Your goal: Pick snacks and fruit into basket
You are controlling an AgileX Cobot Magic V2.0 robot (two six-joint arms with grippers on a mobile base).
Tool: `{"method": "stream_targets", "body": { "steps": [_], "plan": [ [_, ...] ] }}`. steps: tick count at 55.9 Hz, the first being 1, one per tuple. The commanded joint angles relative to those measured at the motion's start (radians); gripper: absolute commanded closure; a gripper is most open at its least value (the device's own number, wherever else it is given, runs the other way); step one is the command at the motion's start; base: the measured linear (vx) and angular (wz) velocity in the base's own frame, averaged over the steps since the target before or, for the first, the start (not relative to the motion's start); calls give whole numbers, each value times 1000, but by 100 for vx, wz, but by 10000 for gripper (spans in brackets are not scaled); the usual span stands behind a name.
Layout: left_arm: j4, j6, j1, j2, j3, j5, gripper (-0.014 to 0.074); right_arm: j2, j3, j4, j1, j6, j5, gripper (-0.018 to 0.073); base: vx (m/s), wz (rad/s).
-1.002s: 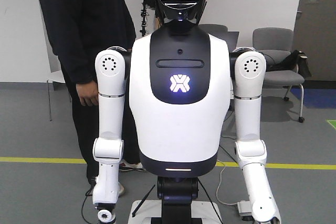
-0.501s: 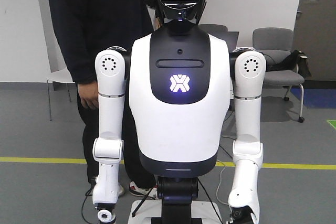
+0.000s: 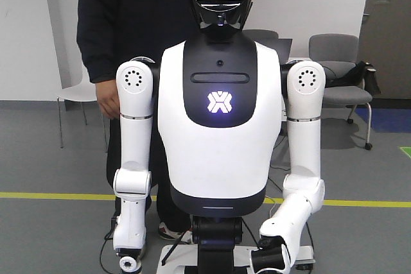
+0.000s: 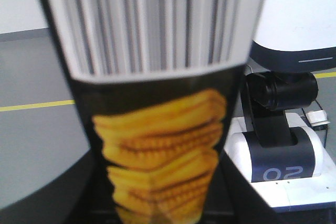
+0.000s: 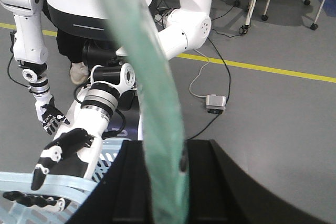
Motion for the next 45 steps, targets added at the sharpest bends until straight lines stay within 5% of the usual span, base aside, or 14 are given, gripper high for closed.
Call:
{"method": "stream_targets", "body": {
  "steps": [1,45],
  "plan": [
    [5,-5,0,9,-38,-96,469,7,-31,-3,2,-4,-92,568,0,0],
    [5,-5,0,9,-38,-96,469,7,-31,-3,2,-4,-92,568,0,0]
  ]
}}
